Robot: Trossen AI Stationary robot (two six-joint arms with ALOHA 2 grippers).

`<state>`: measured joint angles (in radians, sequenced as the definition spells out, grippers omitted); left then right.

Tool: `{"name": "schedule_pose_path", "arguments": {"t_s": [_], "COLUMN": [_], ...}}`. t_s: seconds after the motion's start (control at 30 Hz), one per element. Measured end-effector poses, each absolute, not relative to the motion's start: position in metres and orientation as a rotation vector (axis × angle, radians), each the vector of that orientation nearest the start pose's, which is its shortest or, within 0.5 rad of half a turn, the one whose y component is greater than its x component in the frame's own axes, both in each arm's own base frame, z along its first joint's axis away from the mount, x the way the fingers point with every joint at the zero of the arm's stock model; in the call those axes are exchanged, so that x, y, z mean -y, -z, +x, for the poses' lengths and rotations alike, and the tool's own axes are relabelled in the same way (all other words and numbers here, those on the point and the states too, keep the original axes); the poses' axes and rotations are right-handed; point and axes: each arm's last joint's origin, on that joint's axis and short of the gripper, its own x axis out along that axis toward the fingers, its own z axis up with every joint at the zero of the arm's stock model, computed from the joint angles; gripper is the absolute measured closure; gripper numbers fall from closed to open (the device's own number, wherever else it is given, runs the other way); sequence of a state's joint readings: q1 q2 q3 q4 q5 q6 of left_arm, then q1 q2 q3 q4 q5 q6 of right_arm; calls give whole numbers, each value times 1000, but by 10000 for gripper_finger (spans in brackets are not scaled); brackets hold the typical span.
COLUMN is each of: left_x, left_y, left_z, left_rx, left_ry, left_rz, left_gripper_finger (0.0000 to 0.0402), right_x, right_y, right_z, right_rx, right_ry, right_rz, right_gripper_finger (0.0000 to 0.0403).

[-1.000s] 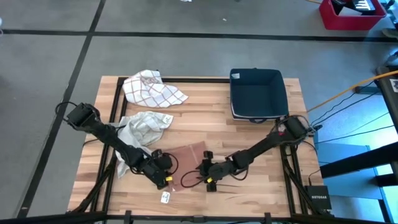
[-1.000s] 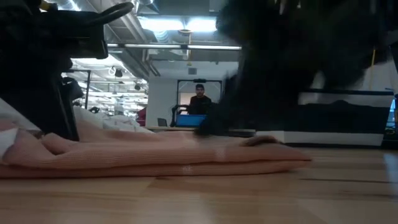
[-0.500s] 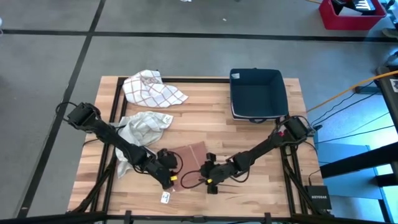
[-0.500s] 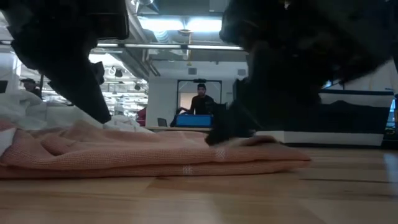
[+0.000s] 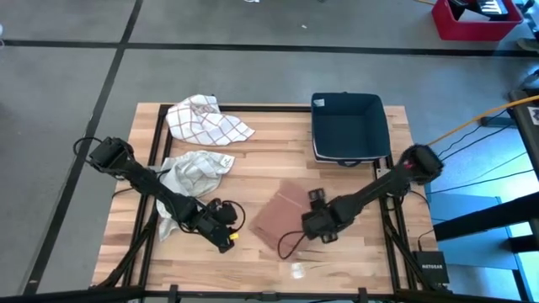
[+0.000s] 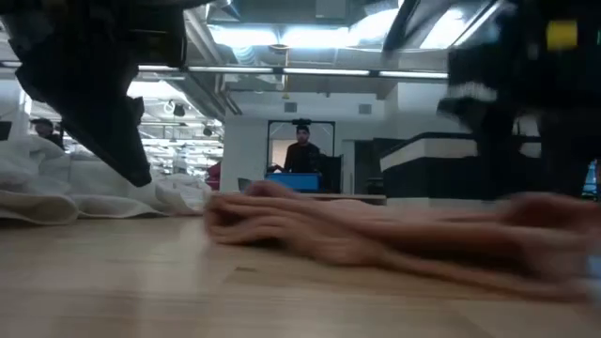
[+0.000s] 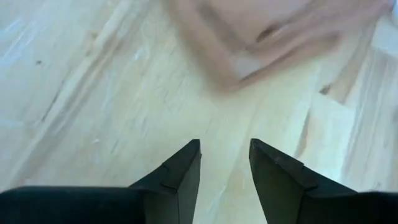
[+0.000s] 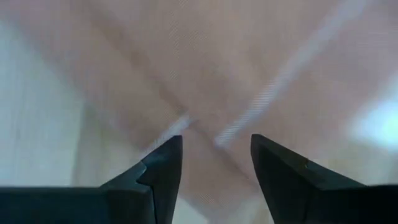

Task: Fold towel
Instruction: Move the brown towel to the top center of the table

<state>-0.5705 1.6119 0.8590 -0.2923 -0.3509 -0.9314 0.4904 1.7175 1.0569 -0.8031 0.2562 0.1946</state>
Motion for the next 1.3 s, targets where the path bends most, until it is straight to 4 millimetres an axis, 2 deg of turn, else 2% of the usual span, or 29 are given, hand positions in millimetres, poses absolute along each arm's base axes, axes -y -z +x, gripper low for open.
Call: {"name": "schedule_pose_path", "arguments": {"t_s": [0.07, 0.17, 0.27, 0.4, 0.53, 0.67, 0.8, 0.93, 1.1, 1.2, 1.3], "left_x": [153, 152, 152, 156, 155, 148, 142, 139, 138, 138, 138], "left_y": [-161, -161, -163, -167, -160, -143, -135, -138, -138, -138, -138], "left_z": [256, 257, 259, 271, 285, 294, 293, 286, 284, 284, 284], "left_rx": [-927, -922, -887, -749, -671, -694, -776, -828, -841, -844, -845], "left_ry": [-243, -251, -253, -217, -215, -246, -245, -274, -283, -277, -270], "left_rz": [-393, -402, -410, -363, -316, -282, -271, -277, -264, -248, -236], "left_gripper_finger": [270, 270, 270, 270, 270, 270, 270, 270, 270, 270, 270], "right_x": [-131, -135, -148, -167, -171, -172, -171, -161, -146, -143, -141], "right_y": [-182, -192, -198, -178, -154, -122, -107, -101, -103, -106, -116], "right_z": [265, 278, 293, 297, 295, 292, 301, 306, 307, 312, 326], "right_rx": [-1293, -1078, -854, -753, -763, -868, -869, -916, -979, -936, -878], "right_ry": [53, 175, 180, 110, 144, 144, 131, 68, -97, -178, -183], "right_rz": [-308, -156, -3, 46, 62, 33, -1, -176, -591, -812, -954], "right_gripper_finger": [210, 210, 210, 210, 210, 210, 210, 210, 210, 210, 210]}}
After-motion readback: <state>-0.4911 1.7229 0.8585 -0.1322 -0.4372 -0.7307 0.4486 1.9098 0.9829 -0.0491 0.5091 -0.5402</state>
